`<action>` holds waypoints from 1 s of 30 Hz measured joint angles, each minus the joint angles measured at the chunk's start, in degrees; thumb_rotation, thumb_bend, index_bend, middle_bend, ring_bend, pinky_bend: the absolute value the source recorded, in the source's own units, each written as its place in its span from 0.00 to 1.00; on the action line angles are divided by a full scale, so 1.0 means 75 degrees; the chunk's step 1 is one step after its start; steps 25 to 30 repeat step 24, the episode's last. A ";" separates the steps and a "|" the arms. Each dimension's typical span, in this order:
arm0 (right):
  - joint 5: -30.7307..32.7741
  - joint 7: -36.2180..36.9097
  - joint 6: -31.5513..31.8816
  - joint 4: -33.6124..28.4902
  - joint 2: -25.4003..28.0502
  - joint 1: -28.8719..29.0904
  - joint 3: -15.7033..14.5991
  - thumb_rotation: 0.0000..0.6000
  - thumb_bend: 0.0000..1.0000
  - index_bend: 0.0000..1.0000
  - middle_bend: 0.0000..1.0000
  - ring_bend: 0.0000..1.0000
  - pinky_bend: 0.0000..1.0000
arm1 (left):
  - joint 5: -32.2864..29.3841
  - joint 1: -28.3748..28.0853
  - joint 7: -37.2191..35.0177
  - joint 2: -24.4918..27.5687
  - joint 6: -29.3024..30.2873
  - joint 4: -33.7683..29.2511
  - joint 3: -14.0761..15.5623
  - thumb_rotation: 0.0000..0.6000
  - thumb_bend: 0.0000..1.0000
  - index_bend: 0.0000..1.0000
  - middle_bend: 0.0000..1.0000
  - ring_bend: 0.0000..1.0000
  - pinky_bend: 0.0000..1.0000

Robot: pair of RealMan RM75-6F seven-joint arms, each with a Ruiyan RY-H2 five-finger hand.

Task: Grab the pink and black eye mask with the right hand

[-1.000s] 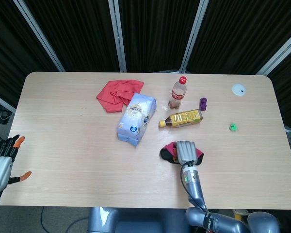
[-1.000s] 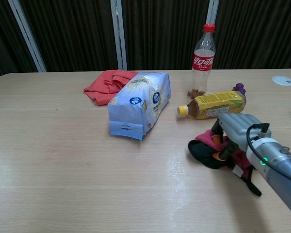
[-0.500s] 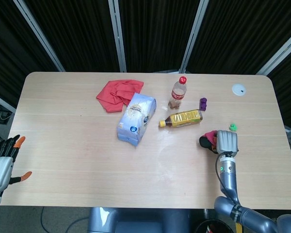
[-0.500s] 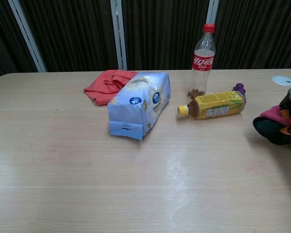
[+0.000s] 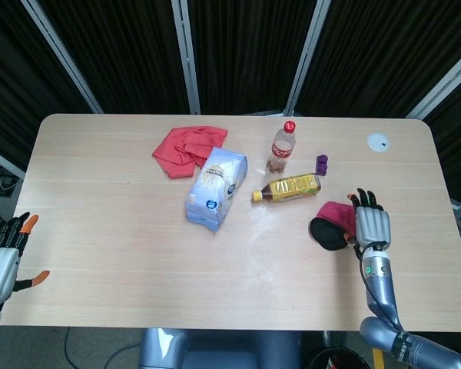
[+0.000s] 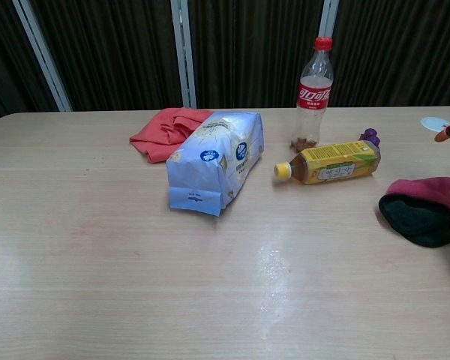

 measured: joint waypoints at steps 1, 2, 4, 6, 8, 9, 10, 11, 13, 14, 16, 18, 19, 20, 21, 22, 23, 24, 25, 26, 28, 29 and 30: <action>-0.0009 -0.0014 0.0040 -0.0223 0.0134 -0.0041 -0.0030 1.00 0.08 0.12 0.00 0.00 0.23 | 0.0008 0.0003 -0.0015 0.0002 0.0009 0.0002 0.0000 1.00 0.00 0.00 0.00 0.00 0.00; -0.0031 -0.0018 0.0078 -0.0404 0.0250 -0.0079 -0.0060 1.00 0.08 0.12 0.00 0.00 0.23 | 0.0013 0.0006 -0.0033 0.0005 0.0016 0.0002 -0.0001 1.00 0.00 0.00 0.00 0.00 0.00; -0.0170 -0.0004 0.0211 -0.0854 0.0575 -0.0192 -0.0162 1.00 0.08 0.12 0.00 0.00 0.22 | 0.0039 0.0011 -0.0083 0.0016 0.0038 0.0005 -0.0002 1.00 0.00 0.00 0.00 0.00 0.00; -0.0397 0.0038 0.0349 -0.1194 0.0898 -0.0309 -0.0281 1.00 0.08 0.11 0.00 0.00 0.20 | 0.0068 0.0017 -0.0118 0.0025 0.0055 0.0007 0.0003 1.00 0.00 0.00 0.00 0.00 0.00; -0.0767 0.0130 0.0536 -0.1527 0.1291 -0.0469 -0.0448 1.00 0.08 0.08 0.00 0.00 0.18 | 0.0099 0.0022 -0.0149 0.0039 0.0067 0.0007 0.0013 1.00 0.00 0.00 0.00 0.00 0.00; -0.0950 0.0190 0.0627 -0.1670 0.1463 -0.0550 -0.0529 1.00 0.08 0.06 0.00 0.00 0.16 | 0.0116 0.0023 -0.0158 0.0043 0.0073 0.0007 0.0017 1.00 0.00 0.00 0.00 0.00 0.00; -0.1204 0.0289 0.0755 -0.1859 0.1696 -0.0669 -0.0646 1.00 0.08 0.05 0.00 0.00 0.15 | 0.0140 0.0025 -0.0169 0.0048 0.0084 0.0011 0.0024 1.00 0.00 0.00 0.00 0.00 0.00; -0.1403 0.0378 0.0861 -0.1987 0.1873 -0.0766 -0.0738 1.00 0.07 0.03 0.00 0.00 0.13 | 0.0160 0.0027 -0.0175 0.0049 0.0092 0.0016 0.0029 1.00 0.00 0.00 0.00 0.00 0.00; -0.1884 0.0625 0.1132 -0.2237 0.2276 -0.1012 -0.0972 1.00 0.07 0.01 0.00 0.00 0.10 | 0.0201 0.0031 -0.0181 0.0052 0.0110 0.0030 0.0042 1.00 0.00 0.00 0.00 0.00 0.00; -0.2086 0.0752 0.1263 -0.2334 0.2439 -0.1131 -0.1078 1.00 0.06 0.00 0.00 0.00 0.08 | 0.0218 0.0032 -0.0179 0.0053 0.0118 0.0036 0.0047 1.00 0.00 0.00 0.00 0.00 0.00; -0.2535 0.1083 0.1589 -0.2513 0.2771 -0.1415 -0.1323 1.00 0.05 0.00 0.00 0.00 0.05 | 0.0256 0.0036 -0.0167 0.0055 0.0138 0.0050 0.0059 1.00 0.00 0.00 0.00 0.00 0.00; -0.2896 0.1381 0.1881 -0.2595 0.2980 -0.1652 -0.1520 1.00 0.04 0.00 0.00 0.00 0.03 | 0.0295 0.0044 -0.0159 0.0057 0.0167 0.0062 0.0070 1.00 0.00 0.00 0.00 0.00 0.00; -0.3127 0.1577 0.2078 -0.2616 0.3071 -0.1796 -0.1643 1.00 0.04 0.00 0.00 0.00 0.03 | 0.0320 0.0051 -0.0158 0.0061 0.0191 0.0070 0.0076 1.00 0.00 0.00 0.00 0.00 0.00; -0.3297 0.1718 0.2221 -0.2616 0.3136 -0.1894 -0.1731 1.00 0.03 0.00 0.00 0.00 0.02 | 0.0341 0.0056 -0.0160 0.0065 0.0206 0.0076 0.0082 1.00 0.00 0.00 0.00 0.00 0.00; -0.3467 0.1852 0.2358 -0.2604 0.3199 -0.1988 -0.1814 1.00 0.03 0.00 0.00 0.00 0.02 | 0.0365 0.0062 -0.0163 0.0070 0.0226 0.0084 0.0087 1.00 0.00 0.00 0.00 0.00 0.00; -0.3686 0.2017 0.2531 -0.2568 0.3274 -0.2105 -0.1916 1.00 0.03 0.00 0.00 0.00 0.02 | 0.0404 0.0069 -0.0165 0.0077 0.0259 0.0100 0.0093 1.00 0.00 0.00 0.00 0.00 0.00; -0.3845 0.2137 0.2655 -0.2522 0.3323 -0.2190 -0.1989 1.00 0.03 0.00 0.00 0.00 0.02 | 0.0436 0.0075 -0.0168 0.0081 0.0286 0.0115 0.0098 1.00 0.00 0.00 0.00 0.00 0.00; -0.3988 0.2253 0.2771 -0.2465 0.3365 -0.2276 -0.2057 1.00 0.03 0.00 0.00 0.00 0.02 | 0.0466 0.0082 -0.0169 0.0084 0.0313 0.0129 0.0105 1.00 0.00 0.00 0.00 0.00 0.00; -0.3988 0.2253 0.2771 -0.2465 0.3365 -0.2276 -0.2057 1.00 0.03 0.00 0.00 0.00 0.02 | 0.0466 0.0082 -0.0169 0.0084 0.0313 0.0129 0.0105 1.00 0.00 0.00 0.00 0.00 0.00; -0.3988 0.2253 0.2771 -0.2465 0.3365 -0.2276 -0.2057 1.00 0.03 0.00 0.00 0.00 0.02 | 0.0466 0.0082 -0.0169 0.0084 0.0313 0.0129 0.0105 1.00 0.00 0.00 0.00 0.00 0.00; -0.3988 0.2253 0.2771 -0.2465 0.3365 -0.2276 -0.2057 1.00 0.03 0.00 0.00 0.00 0.02 | 0.0466 0.0082 -0.0169 0.0084 0.0313 0.0129 0.0105 1.00 0.00 0.00 0.00 0.00 0.00; -0.3988 0.2253 0.2771 -0.2465 0.3365 -0.2276 -0.2057 1.00 0.03 0.00 0.00 0.00 0.02 | 0.0466 0.0082 -0.0169 0.0084 0.0313 0.0129 0.0105 1.00 0.00 0.00 0.00 0.00 0.00; -0.3988 0.2253 0.2771 -0.2465 0.3365 -0.2276 -0.2057 1.00 0.03 0.00 0.00 0.00 0.02 | 0.0466 0.0082 -0.0169 0.0084 0.0313 0.0129 0.0105 1.00 0.00 0.00 0.00 0.00 0.00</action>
